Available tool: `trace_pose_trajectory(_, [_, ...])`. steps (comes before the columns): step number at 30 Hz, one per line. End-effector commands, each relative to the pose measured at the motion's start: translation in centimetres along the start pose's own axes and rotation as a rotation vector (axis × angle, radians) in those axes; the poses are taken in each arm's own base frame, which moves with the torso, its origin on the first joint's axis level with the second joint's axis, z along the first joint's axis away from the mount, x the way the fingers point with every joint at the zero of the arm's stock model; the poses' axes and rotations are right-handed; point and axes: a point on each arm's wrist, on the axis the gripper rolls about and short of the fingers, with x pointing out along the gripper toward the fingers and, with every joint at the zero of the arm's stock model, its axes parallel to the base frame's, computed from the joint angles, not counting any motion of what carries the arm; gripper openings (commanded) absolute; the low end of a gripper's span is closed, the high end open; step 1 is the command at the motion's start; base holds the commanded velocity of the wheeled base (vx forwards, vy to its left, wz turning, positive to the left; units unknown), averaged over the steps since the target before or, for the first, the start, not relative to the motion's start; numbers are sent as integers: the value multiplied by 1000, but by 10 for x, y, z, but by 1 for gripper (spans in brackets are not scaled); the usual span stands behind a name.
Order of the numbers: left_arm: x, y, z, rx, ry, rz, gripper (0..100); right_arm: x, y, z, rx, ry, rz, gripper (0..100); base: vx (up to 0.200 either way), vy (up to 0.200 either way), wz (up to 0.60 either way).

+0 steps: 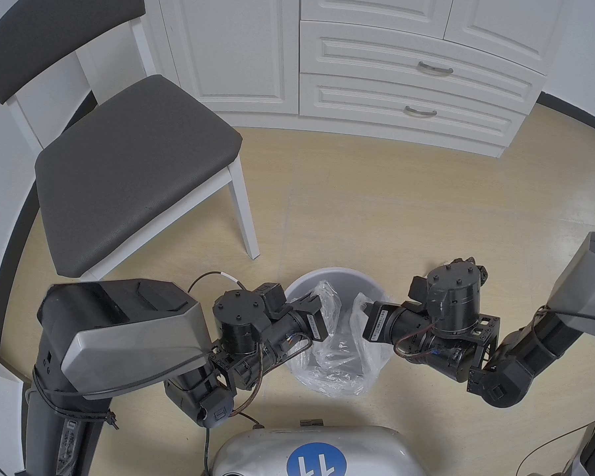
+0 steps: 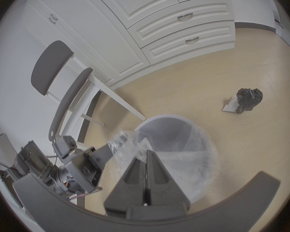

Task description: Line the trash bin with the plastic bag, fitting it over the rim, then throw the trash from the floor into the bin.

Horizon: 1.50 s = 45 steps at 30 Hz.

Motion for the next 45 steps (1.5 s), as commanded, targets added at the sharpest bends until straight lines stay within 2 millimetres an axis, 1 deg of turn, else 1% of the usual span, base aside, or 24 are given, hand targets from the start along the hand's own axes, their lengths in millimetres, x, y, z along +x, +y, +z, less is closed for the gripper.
trace_pose_trajectory(1, [1,5,-6,0,14,11,0,15,-8,-19,18,28,-18,0,0,0,0])
trace_pose_trajectory(5, [0,8,-6,8,19,18,0,23,-12,-26,48,11,-12,0,0,0,0])
trace_pose_trajectory(8, [-1,12,-5,12,29,14,0,27,-19,-26,54,-3,-21,0,0,0,0])
trace_pose_trajectory(11, [-2,25,1,9,25,19,0,34,-30,-27,64,-7,-42,0,0,0,0])
trace_pose_trajectory(12, [-2,25,1,9,25,19,0,34,-30,-27,64,-7,-42,0,0,0,0])
trace_pose_trajectory(13, [-4,30,7,17,15,28,0,36,-34,-25,69,-14,-53,0,0,0,0])
trace_pose_trajectory(14, [-4,30,7,17,15,28,0,36,-34,-25,69,-14,-53,0,0,0,0])
trace_pose_trajectory(15, [-6,36,19,39,-8,44,0,36,-39,-16,73,-40,-65,0,0,0,0])
trace_pose_trajectory(16, [-8,37,22,49,-9,51,0,35,-41,-11,73,-53,-69,0,0,0,0])
trace_pose_trajectory(19, [-17,41,32,87,11,43,0,24,-43,9,63,-96,-79,0,0,0,0])
trace_pose_trajectory(21, [-25,47,38,118,37,44,0,16,-47,19,17,-109,-100,0,0,0,0])
trace_pose_trajectory(24, [-33,56,47,146,83,63,0,4,-57,28,-76,-101,-153,0,0,0,0])
trace_pose_trajectory(26, [-38,62,53,154,120,95,0,-6,-66,32,-143,-85,-196,0,0,0,0])
trace_pose_trajectory(27, [-38,62,53,154,120,95,0,-6,-66,32,-143,-85,-196,0,0,0,0])
trace_pose_trajectory(28, [-41,63,53,158,164,114,0,-15,-75,33,-206,-59,-235,0,0,0,0])
trace_pose_trajectory(32, [-47,68,47,208,255,142,0,-33,-94,20,-371,54,-305,0,0,0,0])
trace_pose_trajectory(36, [-48,71,44,231,269,146,0,-46,-103,13,-472,112,-336,0,0,0,0])
trace_pose_trajectory(42, [-52,80,51,254,259,174,0,-63,-121,7,-593,190,-388,0,0,0,0])
trace_pose_trajectory(45, [-57,83,55,271,261,183,0,-71,-131,-3,-674,267,-407,0,0,0,0])
